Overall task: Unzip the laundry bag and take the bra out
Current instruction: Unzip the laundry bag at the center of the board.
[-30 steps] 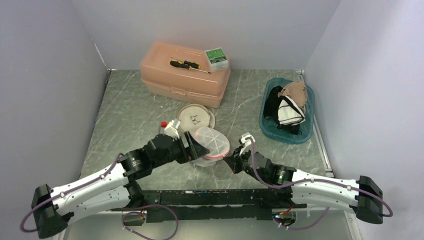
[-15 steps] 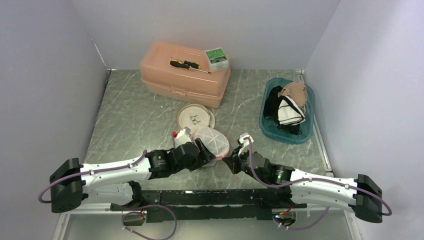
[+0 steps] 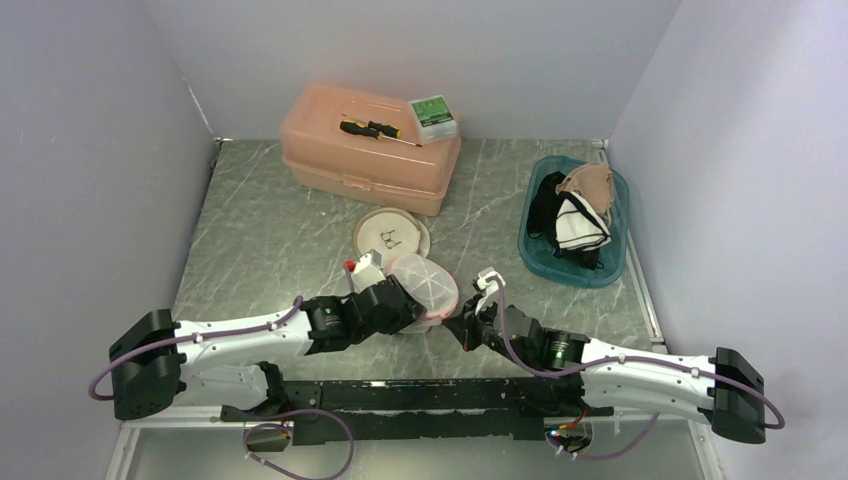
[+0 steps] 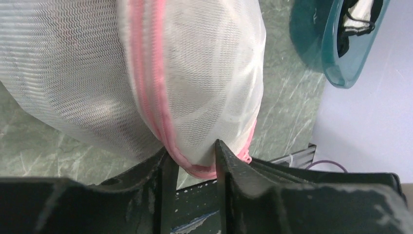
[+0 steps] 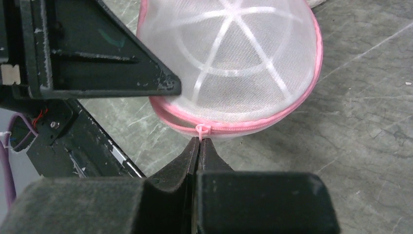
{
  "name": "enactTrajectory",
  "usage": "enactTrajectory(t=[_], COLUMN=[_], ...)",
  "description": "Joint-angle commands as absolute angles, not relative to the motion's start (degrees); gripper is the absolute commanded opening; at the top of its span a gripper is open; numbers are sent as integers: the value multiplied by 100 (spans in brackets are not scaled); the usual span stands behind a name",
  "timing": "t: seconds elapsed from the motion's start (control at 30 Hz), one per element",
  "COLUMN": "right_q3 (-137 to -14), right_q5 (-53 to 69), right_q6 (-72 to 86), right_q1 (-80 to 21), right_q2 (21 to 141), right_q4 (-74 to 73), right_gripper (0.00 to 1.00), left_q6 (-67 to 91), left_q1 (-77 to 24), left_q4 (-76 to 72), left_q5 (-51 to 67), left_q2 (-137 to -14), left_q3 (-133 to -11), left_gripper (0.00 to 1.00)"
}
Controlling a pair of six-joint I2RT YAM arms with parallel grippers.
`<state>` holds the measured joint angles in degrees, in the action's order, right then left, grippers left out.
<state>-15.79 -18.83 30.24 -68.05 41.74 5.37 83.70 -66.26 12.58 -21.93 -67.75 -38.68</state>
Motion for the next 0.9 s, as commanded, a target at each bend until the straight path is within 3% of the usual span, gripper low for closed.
enactTrajectory(t=[0.0, 0.07, 0.1, 0.43, 0.6, 0.87], right_q3=[-1683, -1679, -1672, -1753, -1727, -2299], right_q5=[-1916, -2081, -2186, -2163, -2045, -2529], right_q6=[3097, 3197, 3255, 3495, 3363, 2325], right_q1=[-6895, -6899, -6894, -6124, -5805, -6333], right_q2=[4205, 4194, 4186, 4603, 4235, 2995], right_q4=[781, 623, 533, 206, 229, -359], right_gripper=[0, 0, 0, 0, 0, 0], left_q6=[8285, 8191, 8157, 7752, 7325, 5639], left_q1=[-6488, -6446, -6443, -6442, -6344, -5031], left_q4=[1007, 1002, 1016, 1289, 1103, 613], left_q5=[-2361, -2302, -2296, -2064, -1891, 310], left_q2=[-6792, -6722, -6659, -5874, -5322, -5466], left_q3=[-4007, -3987, -3976, -3764, -3511, -4074], left_gripper=[24, 4, 3, 3, 3, 3])
